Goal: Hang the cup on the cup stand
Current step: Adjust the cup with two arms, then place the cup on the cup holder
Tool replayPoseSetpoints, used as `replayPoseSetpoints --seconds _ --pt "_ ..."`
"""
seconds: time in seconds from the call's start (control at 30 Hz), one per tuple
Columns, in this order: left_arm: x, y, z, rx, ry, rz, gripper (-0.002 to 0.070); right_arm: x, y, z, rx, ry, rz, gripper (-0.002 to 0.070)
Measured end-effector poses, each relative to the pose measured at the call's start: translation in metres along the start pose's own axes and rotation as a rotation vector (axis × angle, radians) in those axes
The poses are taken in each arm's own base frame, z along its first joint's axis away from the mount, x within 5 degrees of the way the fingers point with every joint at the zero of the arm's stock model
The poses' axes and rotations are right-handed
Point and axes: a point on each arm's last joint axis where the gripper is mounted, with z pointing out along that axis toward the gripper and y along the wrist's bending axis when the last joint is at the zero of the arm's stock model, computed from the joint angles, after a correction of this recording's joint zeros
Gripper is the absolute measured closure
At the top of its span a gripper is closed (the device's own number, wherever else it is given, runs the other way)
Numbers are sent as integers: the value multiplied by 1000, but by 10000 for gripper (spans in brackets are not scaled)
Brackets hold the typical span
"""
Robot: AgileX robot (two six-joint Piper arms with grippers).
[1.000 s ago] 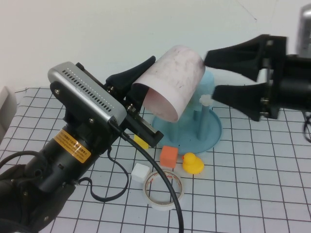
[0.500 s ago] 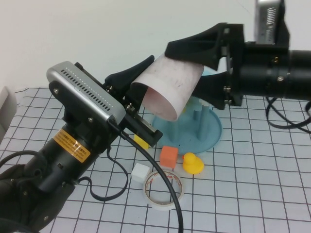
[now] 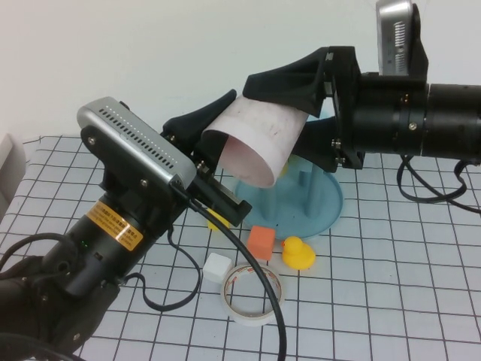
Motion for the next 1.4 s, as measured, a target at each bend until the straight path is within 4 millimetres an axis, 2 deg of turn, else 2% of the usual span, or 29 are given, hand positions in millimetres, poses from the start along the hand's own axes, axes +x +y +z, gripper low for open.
replayPoseSetpoints --seconds 0.03,0.2,0.3,0.37,0.6,0.73,0.87,1.07,1.27,1.4 --pt "0 0 0 -2 2 -1 664 0 0 0 1 -2 -1 85" --pt "0 0 0 -4 3 0 663 -1 1 0 -2 -6 -26 82" --pt "0 1 0 -6 3 -1 636 -1 1 0 -2 -9 -38 82" --pt "0 1 0 -6 3 -1 584 -2 1 0 6 -19 -48 82" --pt "2 0 0 -6 21 -62 280 -9 6 0 17 -59 -203 82" --pt "3 0 -4 -2 83 -96 231 -18 18 0 19 -101 -378 82" --pt "-4 0 -17 -5 106 -108 222 -27 23 -1 56 -154 -524 82" --pt "-17 3 -45 -32 195 -120 240 -34 19 -3 158 -204 -784 82" --pt "-24 8 -76 -88 405 -153 351 -41 9 0 253 -208 -996 82" --pt "-28 6 -95 -66 538 -147 419 -44 -13 10 308 -174 -1033 82"
